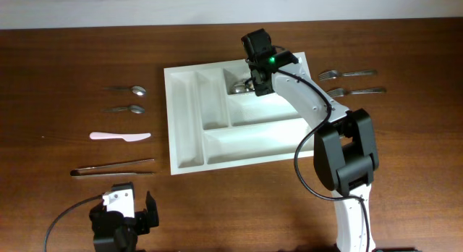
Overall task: Pack container
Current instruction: 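Release the spoon beside the first and lift the right gripper, then move the right gripper over the lower fork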
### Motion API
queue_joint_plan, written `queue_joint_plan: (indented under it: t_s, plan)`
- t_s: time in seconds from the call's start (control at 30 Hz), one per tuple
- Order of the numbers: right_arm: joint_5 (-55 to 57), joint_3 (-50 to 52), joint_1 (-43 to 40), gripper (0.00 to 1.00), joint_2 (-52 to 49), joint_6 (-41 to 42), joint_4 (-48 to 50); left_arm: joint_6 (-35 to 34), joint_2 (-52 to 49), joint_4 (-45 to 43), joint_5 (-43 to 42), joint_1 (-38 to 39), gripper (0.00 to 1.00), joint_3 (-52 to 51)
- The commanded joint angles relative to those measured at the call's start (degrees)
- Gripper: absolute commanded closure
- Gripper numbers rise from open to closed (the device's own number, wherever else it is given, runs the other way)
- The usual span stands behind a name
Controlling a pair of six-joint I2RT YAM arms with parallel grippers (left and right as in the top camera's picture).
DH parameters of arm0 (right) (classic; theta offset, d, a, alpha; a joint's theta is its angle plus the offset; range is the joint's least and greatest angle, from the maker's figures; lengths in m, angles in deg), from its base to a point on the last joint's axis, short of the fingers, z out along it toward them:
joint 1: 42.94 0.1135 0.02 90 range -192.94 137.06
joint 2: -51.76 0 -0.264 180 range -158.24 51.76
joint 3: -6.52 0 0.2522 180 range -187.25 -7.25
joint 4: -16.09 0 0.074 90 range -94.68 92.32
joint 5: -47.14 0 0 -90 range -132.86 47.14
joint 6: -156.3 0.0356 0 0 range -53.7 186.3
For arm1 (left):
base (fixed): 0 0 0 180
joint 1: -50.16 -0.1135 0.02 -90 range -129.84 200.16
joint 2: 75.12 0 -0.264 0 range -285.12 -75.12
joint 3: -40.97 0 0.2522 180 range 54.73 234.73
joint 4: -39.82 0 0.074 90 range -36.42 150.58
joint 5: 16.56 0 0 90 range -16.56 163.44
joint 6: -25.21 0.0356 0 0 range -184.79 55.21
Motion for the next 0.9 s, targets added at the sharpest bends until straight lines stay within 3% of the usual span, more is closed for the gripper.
queue_joint_plan:
  t_s: [0.0,0.17,0.33,0.37,0.5,0.63,0.73,0.87]
  plan:
    - [0.7,-1.0,0.0,0.36,-0.1,-4.3,1.7,1.1,0.4,0.0,-0.4,-0.3,0.01,-0.2]
    - [-0.1,-1.7,-0.1,0.19,0.4,-11.3,6.2,1.1,0.4,0.0,-0.4,-0.3,0.01,-0.2]
    - [1.5,-2.3,-1.5,0.19,4.1,-16.2,6.2,1.1,0.4,0.0,-0.4,-0.3,0.01,-0.2]
    - [1.5,-2.3,-2.9,0.18,6.1,-24.4,5.5,1.1,0.4,0.0,-0.4,-0.3,0.01,-0.2]
    - [1.7,-2.3,-8.0,0.18,11.1,-42.8,0.1,1.1,0.4,0.0,-0.4,-0.3,0.01,-0.2]
    - [1.2,-2.3,-14.1,0.18,14.7,-46.2,-4.4,1.1,0.4,0.0,-0.4,-0.3,0.01,-0.2]
    - [-3.6,-2.3,-18.9,0.0,16.7,-46.2,-9.0,1.1,0.4,0.0,-0.4,-0.3,0.01,-0.2]
    - [-17.9,-2.2,-26.2,0.01,17.1,-46.2,-13.8,1.1,0.4,0.0,-0.4,-0.3,0.01,-0.2]
